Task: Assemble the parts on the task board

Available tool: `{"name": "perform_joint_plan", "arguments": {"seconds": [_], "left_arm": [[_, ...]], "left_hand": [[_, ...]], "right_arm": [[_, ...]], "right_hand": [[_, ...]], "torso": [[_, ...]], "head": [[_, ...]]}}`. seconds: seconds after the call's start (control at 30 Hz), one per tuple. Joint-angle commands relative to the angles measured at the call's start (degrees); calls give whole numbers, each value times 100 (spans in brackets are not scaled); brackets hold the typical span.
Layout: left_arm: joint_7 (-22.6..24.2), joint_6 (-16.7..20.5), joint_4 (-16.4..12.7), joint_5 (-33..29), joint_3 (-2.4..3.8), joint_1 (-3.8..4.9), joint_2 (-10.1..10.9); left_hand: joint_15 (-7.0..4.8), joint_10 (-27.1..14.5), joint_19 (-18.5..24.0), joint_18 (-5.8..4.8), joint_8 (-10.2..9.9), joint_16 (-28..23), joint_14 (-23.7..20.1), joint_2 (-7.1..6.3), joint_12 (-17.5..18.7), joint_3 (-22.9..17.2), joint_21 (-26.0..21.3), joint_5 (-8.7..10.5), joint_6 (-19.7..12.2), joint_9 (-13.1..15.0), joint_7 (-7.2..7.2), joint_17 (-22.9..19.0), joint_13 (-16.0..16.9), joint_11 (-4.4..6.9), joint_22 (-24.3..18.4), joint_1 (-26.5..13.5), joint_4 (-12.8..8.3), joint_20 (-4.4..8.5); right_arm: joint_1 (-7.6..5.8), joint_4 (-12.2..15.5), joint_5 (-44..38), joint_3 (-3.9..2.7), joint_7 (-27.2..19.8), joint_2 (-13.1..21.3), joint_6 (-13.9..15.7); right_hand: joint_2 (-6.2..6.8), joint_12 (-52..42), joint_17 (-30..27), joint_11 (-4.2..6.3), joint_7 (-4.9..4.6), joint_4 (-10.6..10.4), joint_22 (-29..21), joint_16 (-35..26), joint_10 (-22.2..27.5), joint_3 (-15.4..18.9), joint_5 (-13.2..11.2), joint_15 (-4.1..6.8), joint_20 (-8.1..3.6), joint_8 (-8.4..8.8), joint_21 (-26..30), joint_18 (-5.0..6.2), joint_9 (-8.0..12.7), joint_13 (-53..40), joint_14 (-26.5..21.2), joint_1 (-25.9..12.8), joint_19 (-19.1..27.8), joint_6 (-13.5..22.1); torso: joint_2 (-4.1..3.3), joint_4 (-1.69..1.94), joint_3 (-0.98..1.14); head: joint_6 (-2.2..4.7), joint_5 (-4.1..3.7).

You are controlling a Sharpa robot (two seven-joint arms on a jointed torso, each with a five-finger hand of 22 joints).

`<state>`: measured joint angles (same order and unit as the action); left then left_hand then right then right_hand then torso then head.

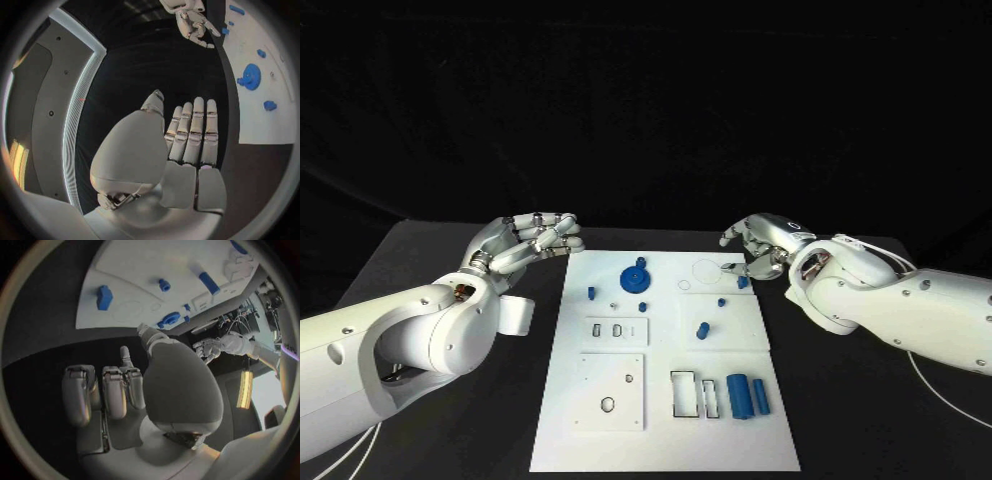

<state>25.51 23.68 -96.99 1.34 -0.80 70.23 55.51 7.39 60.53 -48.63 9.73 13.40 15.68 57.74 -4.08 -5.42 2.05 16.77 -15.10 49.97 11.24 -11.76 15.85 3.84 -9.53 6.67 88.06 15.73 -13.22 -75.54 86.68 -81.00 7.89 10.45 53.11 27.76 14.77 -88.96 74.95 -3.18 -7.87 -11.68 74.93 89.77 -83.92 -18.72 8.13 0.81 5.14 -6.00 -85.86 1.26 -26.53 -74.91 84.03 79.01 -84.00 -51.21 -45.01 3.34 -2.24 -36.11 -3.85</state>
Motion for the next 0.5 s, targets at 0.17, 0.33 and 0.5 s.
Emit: {"name": "perform_joint_plan", "arguments": {"seconds": [0.17, 0.33, 0.5], "left_arm": [[45, -123, 37, -5, 3, 5, -45], [45, -127, 69, -5, 0, 3, -53], [45, -126, 92, -5, -2, 2, -51]], "left_hand": [[-8, -26, -12, 65, -25, -29, -35, 36, 20, 39, -27, 27, -23, 8, -5, 5, 9, -10, -9, -4, -6, -39], [-8, -23, -13, 65, -24, -31, -36, 33, 23, 45, -28, 28, -21, 10, -4, 9, 10, -10, -11, -3, -8, -40], [-8, -23, -13, 65, -24, -31, -36, 33, 23, 45, -28, 28, -21, 10, -4, 9, 10, -10, -11, -3, -8, -40]], "right_arm": [[61, -351, 1300, 21, -1083, 261, -698], [150, -430, 1528, 28, -1116, 347, -783], [205, -481, 1590, 34, -1140, 370, -823]], "right_hand": [[33, 15, 1505, 60, 34, 84, 1132, 23, -501, 33, 244, 30, 11, 33, 14, 18, 81, -1382, 597, 81, -245, 97], [3, 31, 1505, -62, -64, 67, 1137, 23, -484, 275, 320, -60, 64, 65, 16, 15, 149, -1365, 597, 65, -248, 237], [-37, 13, 1505, -85, -84, 67, 1151, 23, -500, 319, 384, -86, 93, 2, 2, 11, 149, -1383, 597, 90, -261, 164]], "torso": [[0, -36, 60], [-13, -27, 104], [-27, -26, 119]], "head": [[49, -12], [46, -10], [44, -24]]}}
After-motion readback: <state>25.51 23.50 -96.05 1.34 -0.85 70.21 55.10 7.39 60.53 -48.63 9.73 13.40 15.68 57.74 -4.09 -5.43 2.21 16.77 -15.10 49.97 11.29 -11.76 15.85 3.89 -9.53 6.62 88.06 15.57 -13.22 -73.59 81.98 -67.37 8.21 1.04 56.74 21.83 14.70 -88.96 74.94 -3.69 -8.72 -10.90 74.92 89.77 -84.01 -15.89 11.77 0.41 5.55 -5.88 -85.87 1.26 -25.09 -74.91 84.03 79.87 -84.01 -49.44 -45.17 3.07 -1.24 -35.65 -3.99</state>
